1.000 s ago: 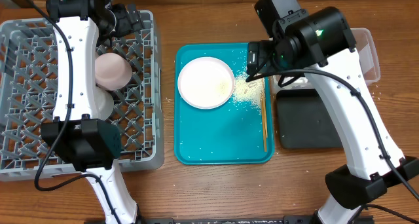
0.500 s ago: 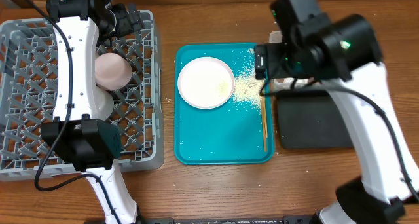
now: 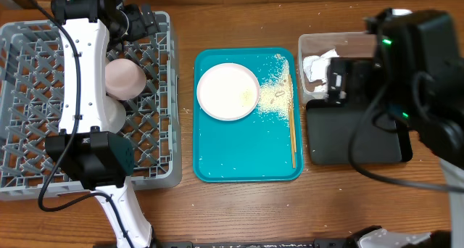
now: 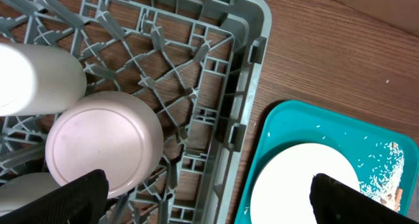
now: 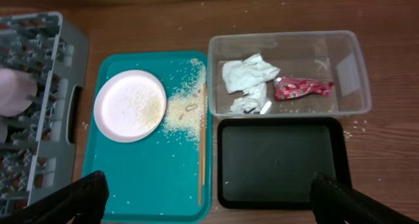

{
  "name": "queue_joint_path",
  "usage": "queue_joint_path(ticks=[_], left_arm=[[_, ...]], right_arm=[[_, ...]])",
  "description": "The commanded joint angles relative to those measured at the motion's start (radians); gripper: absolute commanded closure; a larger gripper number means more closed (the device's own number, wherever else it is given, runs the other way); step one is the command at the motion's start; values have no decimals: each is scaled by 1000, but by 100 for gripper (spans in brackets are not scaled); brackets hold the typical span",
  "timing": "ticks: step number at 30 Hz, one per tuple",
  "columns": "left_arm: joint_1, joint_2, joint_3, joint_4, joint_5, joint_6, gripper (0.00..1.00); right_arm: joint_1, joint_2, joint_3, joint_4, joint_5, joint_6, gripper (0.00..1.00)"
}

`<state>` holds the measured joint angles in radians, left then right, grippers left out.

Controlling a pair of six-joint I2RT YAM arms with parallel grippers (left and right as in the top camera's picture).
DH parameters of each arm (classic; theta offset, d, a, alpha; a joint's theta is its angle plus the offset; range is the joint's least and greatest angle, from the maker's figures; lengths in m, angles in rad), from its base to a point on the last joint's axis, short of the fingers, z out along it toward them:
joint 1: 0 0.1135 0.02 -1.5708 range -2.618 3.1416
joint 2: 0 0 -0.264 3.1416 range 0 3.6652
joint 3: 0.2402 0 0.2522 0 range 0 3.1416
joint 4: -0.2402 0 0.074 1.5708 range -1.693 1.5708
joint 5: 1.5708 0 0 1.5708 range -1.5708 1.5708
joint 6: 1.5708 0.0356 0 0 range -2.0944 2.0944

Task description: Sort waste into correct bins and load items into the dishwasher

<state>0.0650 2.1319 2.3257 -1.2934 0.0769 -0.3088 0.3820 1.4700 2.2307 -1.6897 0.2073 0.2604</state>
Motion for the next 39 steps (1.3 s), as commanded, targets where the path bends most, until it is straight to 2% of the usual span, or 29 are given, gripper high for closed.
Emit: queue_joint_path(ticks=[1, 5, 9, 16, 20, 23, 30, 39], left_arm=[[-7, -39, 24, 0, -9, -9, 0], [-7, -39, 24, 0, -10, -9, 0], [-7, -39, 24, 0, -9, -9, 0], [-7, -39, 24, 0, -9, -9, 0], [-7, -39, 24, 0, -9, -9, 0], [-7, -39, 24, 0, -9, -9, 0], [-7, -39, 24, 0, -9, -9, 0], [-7, -39, 24, 0, -9, -9, 0]], right_arm=[[-61, -71, -78, 35, 6, -14, 0], [-172, -177, -298, 179, -77, -15, 0], [-251, -335, -648, 447, -162, -32, 0], [-265, -669, -1341, 1086, -211, -60, 0], [-266, -879, -1661, 1349, -212, -60, 0], [-268, -1032, -1847, 1480, -211, -60, 0], [-327, -1257, -2110, 1662, -256, -59, 0], [-415, -1345, -2220, 1742, -314, -60, 0]])
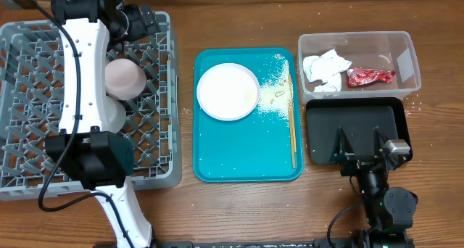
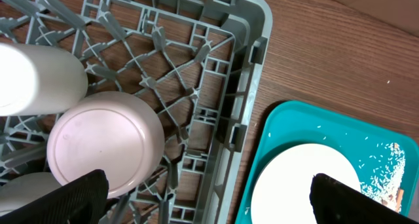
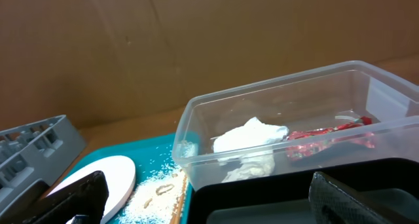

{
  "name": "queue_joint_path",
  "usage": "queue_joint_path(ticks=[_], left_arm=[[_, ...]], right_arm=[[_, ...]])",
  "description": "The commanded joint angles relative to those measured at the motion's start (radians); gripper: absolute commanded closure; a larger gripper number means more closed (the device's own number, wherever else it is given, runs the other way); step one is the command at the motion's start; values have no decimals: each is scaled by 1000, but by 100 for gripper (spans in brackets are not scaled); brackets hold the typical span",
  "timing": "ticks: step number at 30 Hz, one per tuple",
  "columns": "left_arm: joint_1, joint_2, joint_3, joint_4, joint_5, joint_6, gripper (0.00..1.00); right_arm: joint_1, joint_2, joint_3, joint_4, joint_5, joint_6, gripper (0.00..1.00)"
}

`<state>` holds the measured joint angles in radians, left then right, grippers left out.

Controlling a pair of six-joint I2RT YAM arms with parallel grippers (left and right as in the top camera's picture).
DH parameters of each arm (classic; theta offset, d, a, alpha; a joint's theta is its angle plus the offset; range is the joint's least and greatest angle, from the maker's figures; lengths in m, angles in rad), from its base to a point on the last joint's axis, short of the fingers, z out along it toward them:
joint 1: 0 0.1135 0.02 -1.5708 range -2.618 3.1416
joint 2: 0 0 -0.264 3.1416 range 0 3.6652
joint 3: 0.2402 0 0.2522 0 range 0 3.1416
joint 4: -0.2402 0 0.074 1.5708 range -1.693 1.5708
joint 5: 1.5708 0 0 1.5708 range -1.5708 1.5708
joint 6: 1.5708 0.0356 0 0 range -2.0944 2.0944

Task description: Sort waste into correct bins and load items into the dishwasher

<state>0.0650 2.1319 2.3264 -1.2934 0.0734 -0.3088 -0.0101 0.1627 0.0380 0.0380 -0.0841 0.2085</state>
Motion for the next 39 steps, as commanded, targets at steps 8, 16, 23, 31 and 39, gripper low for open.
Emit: queue_joint_path(ticks=[8, 16, 23, 31, 39], left_arm=[[-7, -39, 23, 0, -6, -9, 0], [-7, -39, 23, 0, -6, -9, 0], [-7, -39, 23, 0, -6, -9, 0], [-7, -39, 23, 0, -6, -9, 0], [-7, -39, 23, 0, -6, -9, 0]], right_arm=[[-63, -157, -30, -47, -23, -52, 0], [-72, -161, -30, -47, 20, -80, 0], [-72, -160, -30, -122, 82, -82, 0], [-72, -160, -30, -122, 83, -82, 0], [-72, -160, -30, -122, 83, -82, 0]])
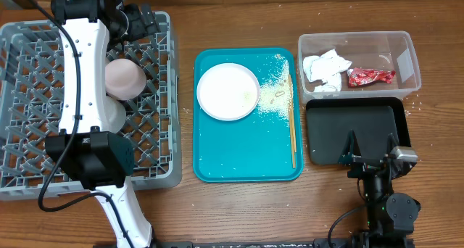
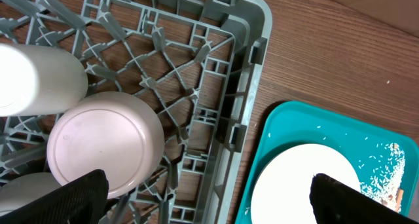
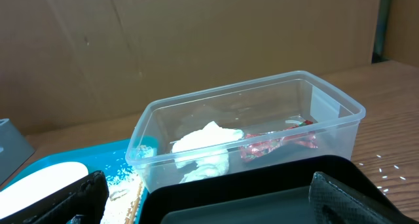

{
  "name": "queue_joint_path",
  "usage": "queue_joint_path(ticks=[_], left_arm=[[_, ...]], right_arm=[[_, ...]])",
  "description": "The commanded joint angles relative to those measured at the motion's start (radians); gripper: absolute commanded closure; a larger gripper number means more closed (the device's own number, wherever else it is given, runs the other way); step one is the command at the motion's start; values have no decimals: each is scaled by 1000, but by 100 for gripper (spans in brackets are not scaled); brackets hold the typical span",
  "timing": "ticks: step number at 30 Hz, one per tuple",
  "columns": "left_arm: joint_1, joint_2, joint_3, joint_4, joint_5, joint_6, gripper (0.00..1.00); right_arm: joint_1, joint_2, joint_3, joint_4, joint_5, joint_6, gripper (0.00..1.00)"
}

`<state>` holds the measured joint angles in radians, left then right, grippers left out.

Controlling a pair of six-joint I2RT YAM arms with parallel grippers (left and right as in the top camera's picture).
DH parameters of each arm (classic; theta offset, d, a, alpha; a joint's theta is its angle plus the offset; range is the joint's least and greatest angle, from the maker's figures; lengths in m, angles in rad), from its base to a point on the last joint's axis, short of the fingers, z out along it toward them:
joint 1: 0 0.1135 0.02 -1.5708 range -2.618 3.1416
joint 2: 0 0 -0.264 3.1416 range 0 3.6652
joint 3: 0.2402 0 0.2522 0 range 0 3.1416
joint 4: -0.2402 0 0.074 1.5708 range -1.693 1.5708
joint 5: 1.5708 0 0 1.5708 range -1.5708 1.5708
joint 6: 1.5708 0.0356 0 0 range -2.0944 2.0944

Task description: Sort waste into correct bins and load items into the dishwasher

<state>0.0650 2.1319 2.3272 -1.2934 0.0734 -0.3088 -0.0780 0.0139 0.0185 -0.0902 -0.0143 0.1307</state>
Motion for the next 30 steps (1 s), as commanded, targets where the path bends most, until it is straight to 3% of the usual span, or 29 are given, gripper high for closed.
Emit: queue_joint_path(ticks=[1, 20, 30], left_arm=[[-7, -39, 23, 0, -6, -9, 0], [-7, -39, 23, -5, -12, 3, 0], [7, -39, 23, -150, -135, 65, 0]], right_arm=[[-4, -11, -11, 6, 13, -5, 0], [-4, -11, -11, 6, 13, -5, 0], [-4, -11, -11, 6, 13, -5, 0]])
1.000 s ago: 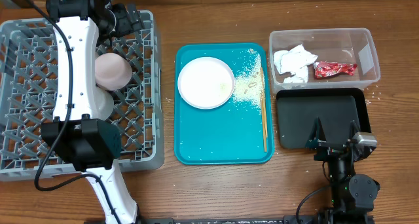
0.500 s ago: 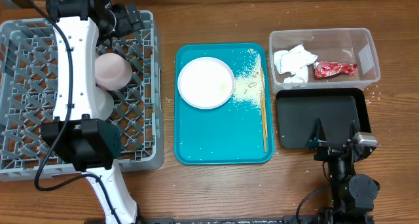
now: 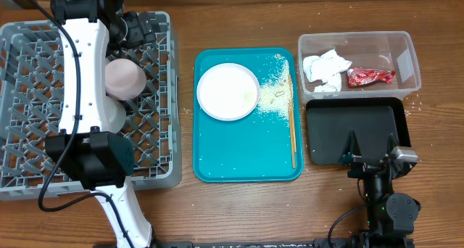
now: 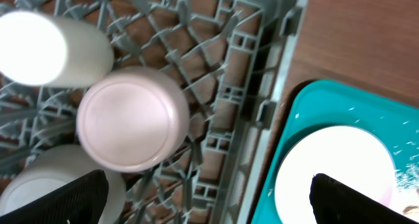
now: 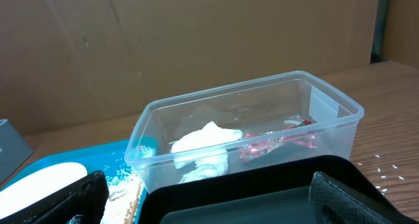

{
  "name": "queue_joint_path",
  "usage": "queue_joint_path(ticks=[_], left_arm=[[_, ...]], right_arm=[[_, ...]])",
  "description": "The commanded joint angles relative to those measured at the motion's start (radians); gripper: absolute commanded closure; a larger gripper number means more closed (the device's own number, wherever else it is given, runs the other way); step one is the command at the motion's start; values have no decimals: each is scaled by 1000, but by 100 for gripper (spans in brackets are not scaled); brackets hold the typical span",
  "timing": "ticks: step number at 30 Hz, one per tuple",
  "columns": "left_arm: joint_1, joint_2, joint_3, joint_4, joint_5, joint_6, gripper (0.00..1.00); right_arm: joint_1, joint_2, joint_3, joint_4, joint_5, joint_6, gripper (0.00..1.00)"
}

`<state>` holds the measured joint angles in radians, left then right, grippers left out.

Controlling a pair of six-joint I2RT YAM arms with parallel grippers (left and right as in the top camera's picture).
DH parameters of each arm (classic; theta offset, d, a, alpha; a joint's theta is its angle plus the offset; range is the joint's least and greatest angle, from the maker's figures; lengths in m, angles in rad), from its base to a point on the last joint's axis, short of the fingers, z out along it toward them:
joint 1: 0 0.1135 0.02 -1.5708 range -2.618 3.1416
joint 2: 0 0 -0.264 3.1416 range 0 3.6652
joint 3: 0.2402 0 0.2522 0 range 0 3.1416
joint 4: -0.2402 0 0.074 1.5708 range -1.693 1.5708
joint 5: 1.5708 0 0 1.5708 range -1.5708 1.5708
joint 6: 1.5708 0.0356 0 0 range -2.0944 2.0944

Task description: Sort waste into correct bins and load items into the dishwasher

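Observation:
The grey dishwasher rack holds an upturned pink cup, also seen in the left wrist view beside a white cup and a white bowl. My left gripper hangs open and empty over the rack's far right corner. On the teal tray lie a white plate, spilled rice and chopsticks. My right gripper sits low at the black bin's near edge, open and empty.
A clear bin at the back right holds crumpled tissue and a red wrapper; both show in the right wrist view, tissue and wrapper. The black bin in front of it has nothing inside.
My left gripper has shifted a little over the rack's corner, so the pink cup sits more centrally in its view. The right arm has not moved.
At first my right arm was high over the two bins, looking down on them. Then it was down at the table's front by the black bin, open, and has stayed there. The left gripper stayed open over the rack's corner until its small shift now.

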<state>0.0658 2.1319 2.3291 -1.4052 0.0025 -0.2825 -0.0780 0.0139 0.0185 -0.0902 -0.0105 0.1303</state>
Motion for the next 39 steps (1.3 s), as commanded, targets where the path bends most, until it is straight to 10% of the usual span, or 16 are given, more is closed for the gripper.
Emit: queue_joint_path(ticks=[1, 13, 39], left_arm=[[6, -45, 21, -73, -94, 51, 0], [-7, -245, -84, 101, -186, 69, 0], [-3, -1178, -1653, 1440, -2, 148, 0]], right_arm=[[-4, -11, -11, 6, 9, -4, 0], [-4, -11, -11, 6, 9, -4, 0], [-4, -11, -11, 6, 9, -4, 0]])
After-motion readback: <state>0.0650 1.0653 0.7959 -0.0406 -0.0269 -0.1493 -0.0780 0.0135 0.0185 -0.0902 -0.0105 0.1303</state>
